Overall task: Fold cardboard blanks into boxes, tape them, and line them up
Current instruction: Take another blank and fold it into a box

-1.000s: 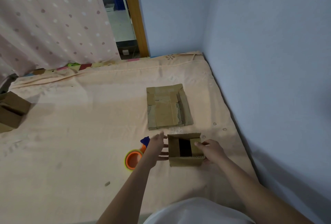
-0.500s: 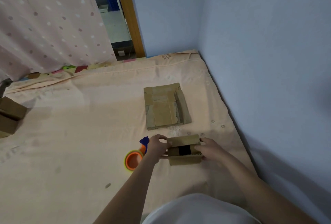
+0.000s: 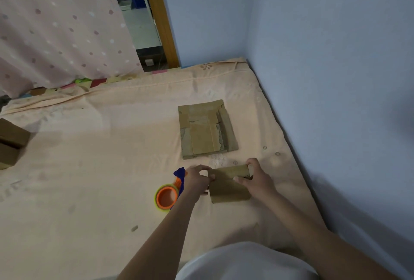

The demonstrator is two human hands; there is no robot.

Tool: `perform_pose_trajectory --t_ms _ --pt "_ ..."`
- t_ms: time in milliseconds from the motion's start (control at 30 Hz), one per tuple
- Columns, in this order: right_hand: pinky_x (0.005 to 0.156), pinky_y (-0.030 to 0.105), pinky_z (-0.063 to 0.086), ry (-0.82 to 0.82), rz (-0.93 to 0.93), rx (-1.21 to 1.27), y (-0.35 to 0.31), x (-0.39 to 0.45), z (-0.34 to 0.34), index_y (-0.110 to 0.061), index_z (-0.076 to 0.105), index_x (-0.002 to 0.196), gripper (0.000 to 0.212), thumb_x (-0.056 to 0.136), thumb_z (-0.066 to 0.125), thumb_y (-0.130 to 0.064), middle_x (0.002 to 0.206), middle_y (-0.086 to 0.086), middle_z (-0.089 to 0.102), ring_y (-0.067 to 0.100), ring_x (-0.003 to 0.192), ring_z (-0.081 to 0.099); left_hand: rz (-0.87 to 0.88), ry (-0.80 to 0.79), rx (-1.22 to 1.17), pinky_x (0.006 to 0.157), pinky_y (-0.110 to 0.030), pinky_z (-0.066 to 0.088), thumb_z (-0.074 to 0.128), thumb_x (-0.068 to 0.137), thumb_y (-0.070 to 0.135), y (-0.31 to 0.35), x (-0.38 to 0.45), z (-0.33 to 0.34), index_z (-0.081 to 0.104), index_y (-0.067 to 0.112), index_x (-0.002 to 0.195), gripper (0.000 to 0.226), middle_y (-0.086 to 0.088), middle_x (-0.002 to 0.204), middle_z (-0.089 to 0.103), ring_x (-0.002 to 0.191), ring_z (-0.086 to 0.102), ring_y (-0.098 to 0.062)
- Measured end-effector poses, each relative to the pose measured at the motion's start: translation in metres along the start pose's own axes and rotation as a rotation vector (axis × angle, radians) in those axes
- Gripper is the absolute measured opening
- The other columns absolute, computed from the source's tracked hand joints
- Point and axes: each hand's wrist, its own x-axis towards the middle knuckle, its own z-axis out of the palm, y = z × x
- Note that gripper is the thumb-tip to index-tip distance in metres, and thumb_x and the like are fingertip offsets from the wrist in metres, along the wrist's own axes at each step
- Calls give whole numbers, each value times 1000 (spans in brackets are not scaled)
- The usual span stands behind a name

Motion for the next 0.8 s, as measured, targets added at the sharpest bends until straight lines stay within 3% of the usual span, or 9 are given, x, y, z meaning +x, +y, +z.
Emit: perform_pose_trajectory --t_ms 167,300,433,600,700,800 --pt "66 31 42 -23 -9 -99 -4 8 2 -30 33 111 49 87 73 -44 102 -4 60 19 89 59 -72 -79 -71 78 -44 62 76 86 15 2 0 -10 69 25 105 23 -8 103 70 86 72 -26" --pt "70 33 44 0 5 -164 -4 13 7 -33 31 108 48 87 72 -46 107 2 63 25 94 60 -47 -80 -48 74 -45 62 77 86 21 1 -1 -4 66 28 114 31 -8 107 67 92 70 -27" --pt "72 34 46 2 33 -135 -3 13 9 -34 34 110 45 88 71 -46 106 1 62 24 93 60 -48 -122 -118 67 -37 60 77 86 25 -7 -10 6 55 40 119 42 1 101 61 89 60 -16" --pt "79 33 48 2 67 -46 -1 12 14 -28 42 132 55 89 70 -45 114 1 63 23 99 59 -141 -198 -303 73 -52 61 75 88 22 -9 -15 8 56 39 124 44 -4 118 50 107 55 -31" --pt "92 41 53 -58 135 80 3 13 11 -29 37 145 69 88 71 -48 132 1 56 23 110 57 -162 -237 -442 74 -57 60 75 87 12 -10 -17 7 57 29 123 44 -7 117 49 103 54 -31" --pt "93 49 56 -162 221 252 1 10 3 -33 28 151 72 92 65 -50 141 1 47 24 114 55 -131 -233 -445 72 -59 59 76 86 9 -9 -18 5 57 24 123 44 -6 114 50 101 55 -32"
